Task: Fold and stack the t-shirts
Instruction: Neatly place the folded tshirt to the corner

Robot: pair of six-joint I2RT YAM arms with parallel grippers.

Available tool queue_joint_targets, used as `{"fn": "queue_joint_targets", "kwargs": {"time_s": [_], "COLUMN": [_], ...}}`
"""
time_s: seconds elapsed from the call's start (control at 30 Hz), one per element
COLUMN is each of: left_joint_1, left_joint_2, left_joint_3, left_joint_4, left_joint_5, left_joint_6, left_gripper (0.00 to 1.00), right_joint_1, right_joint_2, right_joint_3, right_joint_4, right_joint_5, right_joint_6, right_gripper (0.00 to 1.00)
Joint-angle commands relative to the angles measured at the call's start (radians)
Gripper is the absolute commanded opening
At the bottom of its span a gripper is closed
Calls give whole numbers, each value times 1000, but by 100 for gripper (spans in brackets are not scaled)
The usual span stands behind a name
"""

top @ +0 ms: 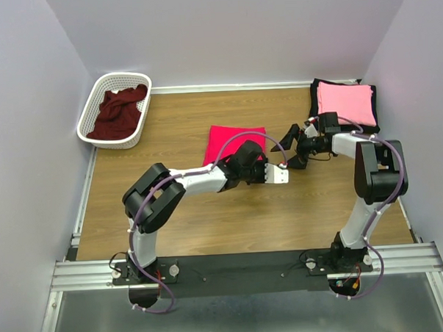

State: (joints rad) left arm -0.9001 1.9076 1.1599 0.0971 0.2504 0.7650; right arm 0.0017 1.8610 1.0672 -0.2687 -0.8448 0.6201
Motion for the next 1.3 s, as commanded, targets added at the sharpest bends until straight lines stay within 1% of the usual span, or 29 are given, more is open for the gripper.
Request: {"fn": "queue_joint_targets", "kwargs": {"time_s": [0.0, 0.13, 0.2, 0.23, 0.33, 0.37, 0.4, 0.47, 0.5, 0.53, 0.57, 0.6, 0.63, 0.67, 0.73, 0.9, 1.27], "left_joint_1": [4, 12, 13, 13, 15, 18, 21, 26, 30, 32, 32, 32, 32, 32, 32, 32, 33], "left_joint_2": [-50, -65, -65, -62, -56, -56, -55, -51, -51, -51, -53, -55, -53, -53, -53, -51, -41], "left_joint_3": [55, 67, 80, 84, 103, 110, 115, 133, 136, 139, 145, 147, 149, 152, 153, 153, 159], "left_joint_4": [-30, -36, -40, -45, -54, -54, -57, -63, -68, -69, -73, -74, -79, -82, -86, -91, -63], "left_joint_5": [108, 119, 125, 127, 131, 133, 136, 145, 148, 151, 153, 155, 156, 156, 161, 171, 162], "left_joint_6": [-69, -78, -79, -78, -84, -89, -93, -104, -107, -107, -104, -101, -101, -98, -99, -104, -118], "left_gripper": [0, 0, 0, 0, 0, 0, 0, 0, 0, 0, 0, 0, 0, 0, 0, 0, 0], "right_joint_1": [3, 3, 9, 24, 67, 79, 90, 118, 124, 132, 133, 135, 139, 141, 149, 152, 184], "right_joint_2": [21, 29, 15, 10, 12, 18, 27, 58, 66, 76, 78, 81, 83, 86, 102, 182, 276], "right_joint_3": [-59, -105, -144, -185, -243, -254, -257, -274, -282, -297, -326, -340, -343, -342, -328, -277, -204], "right_joint_4": [233, 305, 406, 449, 610, 667, 687, 759, 795, 839, 929, 963, 979, 985, 993, 1013, 1037], "right_joint_5": [-19, -22, -22, -17, 10, 22, 33, 58, 65, 90, 111, 137, 194, 219, 263, 291, 352], "right_joint_6": [168, 243, 291, 350, 453, 472, 484, 524, 542, 588, 610, 630, 642, 642, 650, 667, 665], "right_gripper": [98, 98, 98, 98, 96, 95, 95, 91, 87, 78, 73, 67, 56, 55, 56, 59, 55]}}
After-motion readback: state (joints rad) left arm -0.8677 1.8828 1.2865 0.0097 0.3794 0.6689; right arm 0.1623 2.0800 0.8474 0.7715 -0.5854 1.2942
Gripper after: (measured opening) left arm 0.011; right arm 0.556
